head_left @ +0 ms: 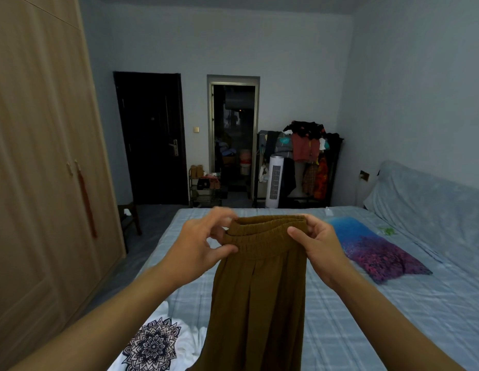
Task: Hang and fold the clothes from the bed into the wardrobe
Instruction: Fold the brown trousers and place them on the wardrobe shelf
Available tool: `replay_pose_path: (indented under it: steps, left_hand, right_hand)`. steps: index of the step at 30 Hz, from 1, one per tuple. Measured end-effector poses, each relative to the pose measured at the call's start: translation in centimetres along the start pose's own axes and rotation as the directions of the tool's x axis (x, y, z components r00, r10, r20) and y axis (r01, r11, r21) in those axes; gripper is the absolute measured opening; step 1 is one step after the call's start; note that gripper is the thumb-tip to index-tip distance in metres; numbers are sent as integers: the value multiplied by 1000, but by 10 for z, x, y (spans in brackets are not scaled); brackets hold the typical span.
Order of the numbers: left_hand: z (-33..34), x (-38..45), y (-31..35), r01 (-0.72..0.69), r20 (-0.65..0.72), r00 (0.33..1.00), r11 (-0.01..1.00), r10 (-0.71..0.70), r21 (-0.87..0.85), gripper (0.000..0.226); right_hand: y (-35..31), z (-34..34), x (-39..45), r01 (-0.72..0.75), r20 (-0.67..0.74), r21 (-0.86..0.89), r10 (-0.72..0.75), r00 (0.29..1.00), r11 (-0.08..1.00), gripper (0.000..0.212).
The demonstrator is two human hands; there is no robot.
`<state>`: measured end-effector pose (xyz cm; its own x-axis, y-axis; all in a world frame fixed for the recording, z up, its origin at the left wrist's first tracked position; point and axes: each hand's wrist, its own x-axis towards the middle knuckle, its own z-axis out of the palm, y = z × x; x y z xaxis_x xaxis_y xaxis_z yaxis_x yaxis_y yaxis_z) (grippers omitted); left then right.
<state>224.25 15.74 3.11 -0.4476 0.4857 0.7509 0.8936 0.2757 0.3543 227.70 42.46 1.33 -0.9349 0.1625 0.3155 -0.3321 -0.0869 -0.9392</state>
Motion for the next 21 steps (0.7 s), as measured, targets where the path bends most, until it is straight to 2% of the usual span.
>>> replay_pose_path:
  steps: [2, 4, 11, 15, 18, 21]
  left_hand:
    - [1, -1, 0, 3, -41, 999, 1000, -4, -27, 58]
    - [1, -1, -1, -52, -55, 997, 999, 52, -5, 44]
    - [-4, -2, -3, -191, 51, 981, 972, 186, 134, 10]
    - [-6, -3, -1, -342, 118, 939, 900, 322, 268, 9]
    - [-10, -1, -1, -384, 133, 923, 862, 360, 331, 6]
    - [-13, 0, -1, -398, 142, 917, 859, 372, 322, 4]
  right_hand:
    - [1, 0, 0, 0, -8, 18, 0, 1000, 1000, 22]
    - [1, 0, 1, -3, -16, 23, 3, 1000, 1000, 22]
    - [2, 3, 0, -39, -30, 71, 42, 999, 997, 24]
    - [1, 6, -1, -52, -28, 86, 54, 998, 995, 23]
    - [0, 7, -1, -53, -22, 77, 55, 998, 996, 22]
    - [-1, 8, -2, -43, -4, 70, 44, 999, 997, 22]
